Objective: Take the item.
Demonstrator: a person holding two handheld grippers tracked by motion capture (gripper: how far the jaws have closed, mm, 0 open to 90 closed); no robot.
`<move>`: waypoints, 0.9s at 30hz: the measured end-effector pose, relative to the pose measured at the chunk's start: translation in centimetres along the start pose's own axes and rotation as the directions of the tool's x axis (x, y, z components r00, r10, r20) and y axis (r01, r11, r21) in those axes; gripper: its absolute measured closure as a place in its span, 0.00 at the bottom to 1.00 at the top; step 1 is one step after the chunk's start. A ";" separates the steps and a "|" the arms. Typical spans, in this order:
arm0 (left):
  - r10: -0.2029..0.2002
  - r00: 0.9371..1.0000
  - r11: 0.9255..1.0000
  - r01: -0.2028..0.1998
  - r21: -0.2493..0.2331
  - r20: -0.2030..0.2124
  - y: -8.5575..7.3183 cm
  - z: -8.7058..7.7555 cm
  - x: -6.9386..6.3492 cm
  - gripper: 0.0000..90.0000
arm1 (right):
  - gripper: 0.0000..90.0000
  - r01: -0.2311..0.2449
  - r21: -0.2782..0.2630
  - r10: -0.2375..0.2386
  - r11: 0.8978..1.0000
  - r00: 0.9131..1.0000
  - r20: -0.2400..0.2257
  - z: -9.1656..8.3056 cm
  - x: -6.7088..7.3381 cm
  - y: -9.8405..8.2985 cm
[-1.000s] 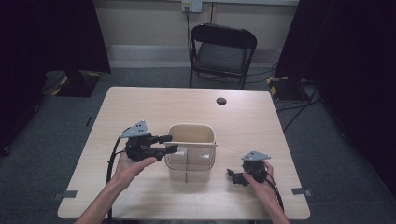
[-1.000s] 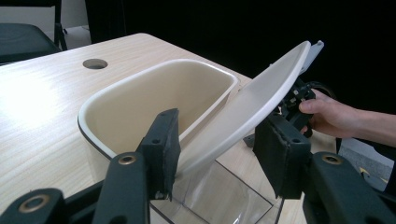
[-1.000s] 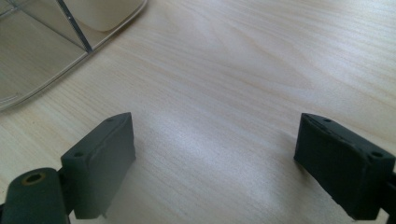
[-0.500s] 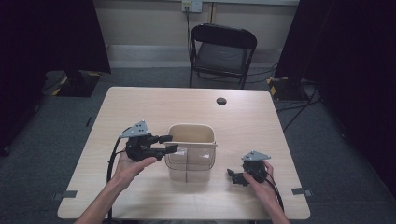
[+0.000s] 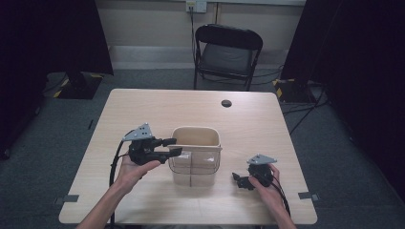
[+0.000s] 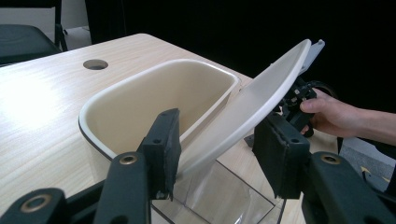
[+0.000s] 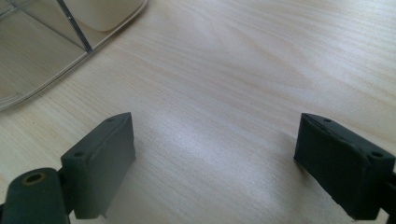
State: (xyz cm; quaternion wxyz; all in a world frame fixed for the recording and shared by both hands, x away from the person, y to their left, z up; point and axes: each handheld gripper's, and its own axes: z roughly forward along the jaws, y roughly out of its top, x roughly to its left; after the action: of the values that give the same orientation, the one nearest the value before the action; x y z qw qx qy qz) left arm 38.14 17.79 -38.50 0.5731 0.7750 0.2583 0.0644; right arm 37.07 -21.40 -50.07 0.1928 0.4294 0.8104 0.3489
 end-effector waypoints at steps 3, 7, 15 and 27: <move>-0.001 1.000 1.000 0.001 -0.004 0.003 0.0 0.0 0.1 0.57 | 0.13 0.000 0.000 0.000 1.000 1.000 0.000 0.0 0.0 0.0; -0.001 1.000 1.000 0.001 -0.004 0.004 0.0 0.0 0.1 0.57 | 0.13 0.000 0.000 0.000 1.000 1.000 0.000 0.0 0.0 0.0; 0.005 1.000 1.000 -0.005 -0.005 0.001 0.0 0.1 0.0 0.57 | 0.13 0.000 0.000 0.000 1.000 1.000 0.000 0.0 0.0 0.0; 0.008 1.000 1.000 -0.008 -0.003 0.001 0.0 0.1 0.1 0.57 | 0.13 0.000 0.000 0.000 1.000 1.000 0.000 0.0 0.0 0.0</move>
State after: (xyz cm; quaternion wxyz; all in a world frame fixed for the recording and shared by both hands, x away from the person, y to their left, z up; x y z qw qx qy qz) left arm 38.26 17.74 -38.55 0.5742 0.7752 0.2548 0.0666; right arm 37.07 -21.40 -50.07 0.1928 0.4295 0.8103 0.3489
